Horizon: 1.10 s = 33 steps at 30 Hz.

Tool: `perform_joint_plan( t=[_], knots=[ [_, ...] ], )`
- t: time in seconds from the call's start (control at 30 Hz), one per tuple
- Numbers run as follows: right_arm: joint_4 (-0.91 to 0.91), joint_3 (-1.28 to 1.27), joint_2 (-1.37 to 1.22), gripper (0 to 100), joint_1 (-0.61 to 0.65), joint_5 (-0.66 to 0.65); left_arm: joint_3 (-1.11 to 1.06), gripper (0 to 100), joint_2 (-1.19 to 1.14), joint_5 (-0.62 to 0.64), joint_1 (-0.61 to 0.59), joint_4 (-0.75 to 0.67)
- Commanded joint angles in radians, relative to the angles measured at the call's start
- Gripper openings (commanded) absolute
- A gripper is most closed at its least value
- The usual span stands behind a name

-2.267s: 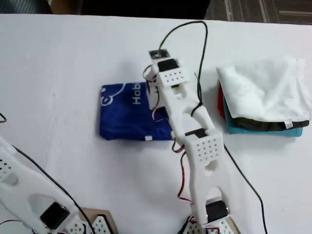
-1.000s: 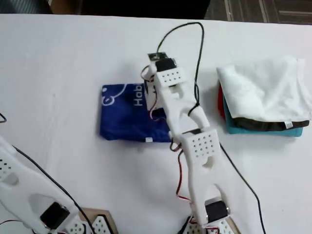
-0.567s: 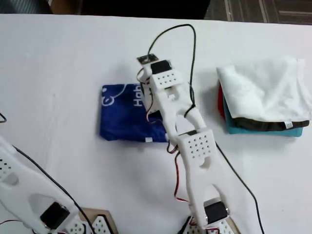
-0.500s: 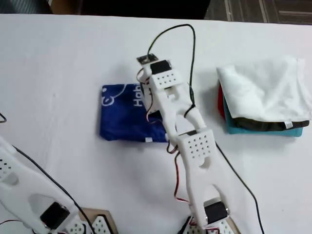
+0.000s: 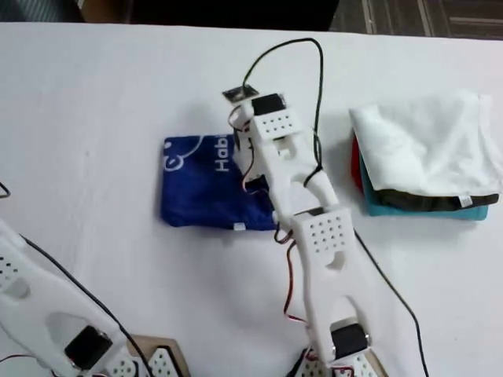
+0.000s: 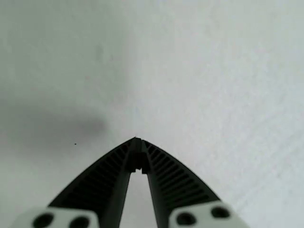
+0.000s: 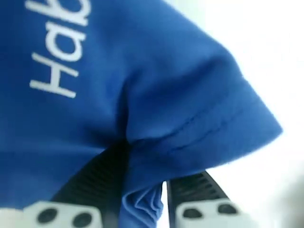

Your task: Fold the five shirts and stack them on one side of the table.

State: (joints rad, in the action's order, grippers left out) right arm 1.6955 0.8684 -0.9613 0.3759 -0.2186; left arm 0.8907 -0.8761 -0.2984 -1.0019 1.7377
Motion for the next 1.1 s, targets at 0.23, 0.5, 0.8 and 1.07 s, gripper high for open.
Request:
perform_joint_plan(
  t=[0.23,0.5,0.8,1.07],
  knots=[
    [0.016,-0.252,0.668,1.9,-0.074,-0.229,0.013,3,0.018,0.000,0.014,-0.006],
    [0.013,-0.292,0.920,1.9,-0.133,-0.331,0.013,3,0.018,0.002,0.040,-0.002],
    [-0.027,-0.290,1.047,1.9,-0.420,-0.477,0.013,3,0.018,0.002,0.049,-0.005],
    [-0.054,-0.290,1.112,1.9,-0.526,-0.569,0.013,3,0.018,0.038,0.095,-0.002]
  ],
)
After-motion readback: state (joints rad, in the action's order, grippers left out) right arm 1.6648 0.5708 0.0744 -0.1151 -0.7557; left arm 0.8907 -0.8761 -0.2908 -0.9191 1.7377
